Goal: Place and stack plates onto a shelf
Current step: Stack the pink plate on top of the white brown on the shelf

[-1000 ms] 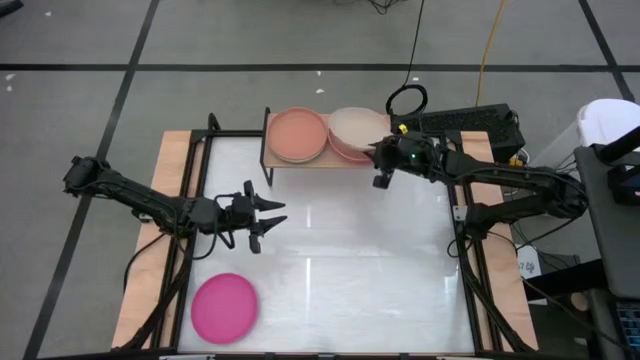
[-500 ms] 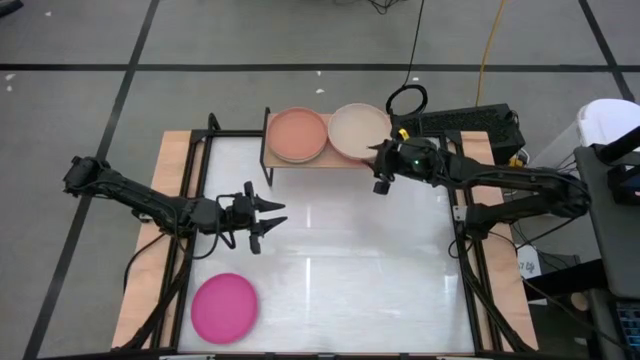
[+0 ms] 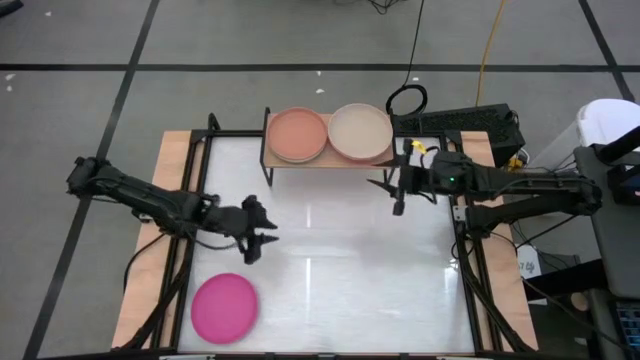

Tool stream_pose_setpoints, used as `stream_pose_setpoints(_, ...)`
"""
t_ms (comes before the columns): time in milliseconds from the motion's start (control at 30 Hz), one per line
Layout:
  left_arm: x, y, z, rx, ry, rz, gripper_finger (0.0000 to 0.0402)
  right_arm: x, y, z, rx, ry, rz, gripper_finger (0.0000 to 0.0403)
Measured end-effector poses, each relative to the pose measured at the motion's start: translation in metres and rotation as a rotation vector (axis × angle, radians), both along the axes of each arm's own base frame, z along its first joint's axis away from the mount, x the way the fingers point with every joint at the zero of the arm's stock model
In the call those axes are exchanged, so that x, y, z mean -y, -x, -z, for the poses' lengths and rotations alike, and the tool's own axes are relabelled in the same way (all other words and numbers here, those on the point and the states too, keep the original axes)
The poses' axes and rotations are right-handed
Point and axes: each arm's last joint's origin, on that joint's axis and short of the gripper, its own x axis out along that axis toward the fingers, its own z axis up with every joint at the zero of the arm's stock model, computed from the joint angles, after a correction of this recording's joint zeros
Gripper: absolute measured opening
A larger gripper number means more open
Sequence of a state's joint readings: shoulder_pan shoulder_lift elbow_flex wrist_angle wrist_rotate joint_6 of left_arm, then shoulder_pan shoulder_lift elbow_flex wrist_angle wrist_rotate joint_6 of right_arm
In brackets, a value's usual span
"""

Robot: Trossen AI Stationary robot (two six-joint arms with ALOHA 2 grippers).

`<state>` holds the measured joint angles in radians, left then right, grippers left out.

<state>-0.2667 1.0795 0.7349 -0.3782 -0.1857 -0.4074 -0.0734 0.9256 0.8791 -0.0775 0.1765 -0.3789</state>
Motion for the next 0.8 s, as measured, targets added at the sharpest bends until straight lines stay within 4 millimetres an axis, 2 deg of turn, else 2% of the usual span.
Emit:
stream_pose_setpoints(133, 0.017, -0.017, -0.006, -0.189, -0.08, 0.208, 0.0161, -0.004, 0.006, -0.005, 0.032, -0.024, -0.012, 0.016)
stream_pose_setpoints(233, 0.031, -0.023, 0.017, -0.396, -0.086, 0.332, 0.0161, -0.011, 0.013, -0.009, 0.069, -0.12, -0.042, 0.016)
stream_pose_setpoints(400, 0.05, -0.024, 0.049, -0.604, -0.033, 0.417, 0.0161, -0.024, 0.038, -0.019, 0.112, -0.245, -0.148, 0.016)
stream_pose_setpoints(600, 0.069, -0.021, 0.054, -0.615, -0.031, 0.447, 0.0161, -0.028, 0.072, -0.023, 0.115, -0.304, -0.18, 0.016)
stream_pose_setpoints(800, 0.089, -0.009, 0.055, -0.636, -0.036, 0.478, 0.0161, -0.028, 0.102, -0.013, 0.107, -0.37, -0.187, 0.016)
